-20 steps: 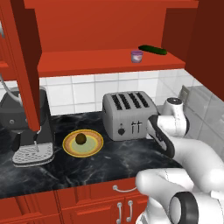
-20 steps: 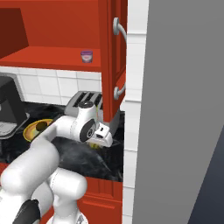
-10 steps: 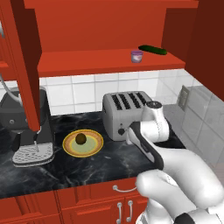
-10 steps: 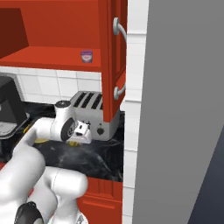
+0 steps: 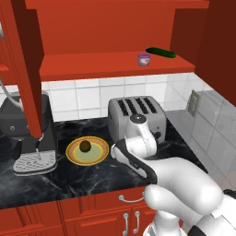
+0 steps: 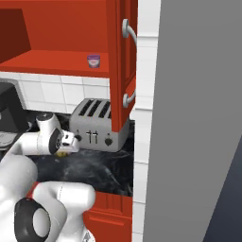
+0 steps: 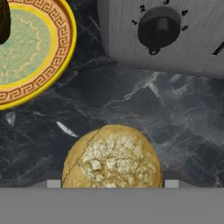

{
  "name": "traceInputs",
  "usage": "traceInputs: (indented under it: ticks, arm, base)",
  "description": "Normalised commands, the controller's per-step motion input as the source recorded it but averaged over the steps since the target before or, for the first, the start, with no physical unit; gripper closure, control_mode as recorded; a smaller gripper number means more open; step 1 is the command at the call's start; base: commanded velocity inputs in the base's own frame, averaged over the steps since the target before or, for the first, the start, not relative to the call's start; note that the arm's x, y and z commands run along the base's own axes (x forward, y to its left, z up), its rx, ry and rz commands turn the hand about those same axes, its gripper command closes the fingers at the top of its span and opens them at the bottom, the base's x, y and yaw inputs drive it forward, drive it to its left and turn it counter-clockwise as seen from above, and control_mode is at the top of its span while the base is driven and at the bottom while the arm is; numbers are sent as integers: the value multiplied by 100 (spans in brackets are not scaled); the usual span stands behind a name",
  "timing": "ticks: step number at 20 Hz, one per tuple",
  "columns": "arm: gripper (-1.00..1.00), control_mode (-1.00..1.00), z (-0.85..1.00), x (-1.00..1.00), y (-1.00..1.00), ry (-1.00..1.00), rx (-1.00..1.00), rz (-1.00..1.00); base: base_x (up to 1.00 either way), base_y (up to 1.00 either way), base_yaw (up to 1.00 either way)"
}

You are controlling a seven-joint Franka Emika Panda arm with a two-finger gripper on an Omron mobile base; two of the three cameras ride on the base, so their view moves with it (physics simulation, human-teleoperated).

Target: Pick the avocado and bread from the counter and place them on the plate. Then pick the jam from the cabinet and place it next to the plate. Lastly close the cabinet door.

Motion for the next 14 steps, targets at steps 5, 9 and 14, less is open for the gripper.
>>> traceInputs:
  ticks: [5,9,14]
  arm:
    - [100,-100,10,38,66,3,0,9]
    - [100,-100,13,30,57,2,0,8]
    - [100,-100,5,20,46,1,0,5]
  base:
    - [0,0,0]
    - [0,0,0]
    - [0,0,0]
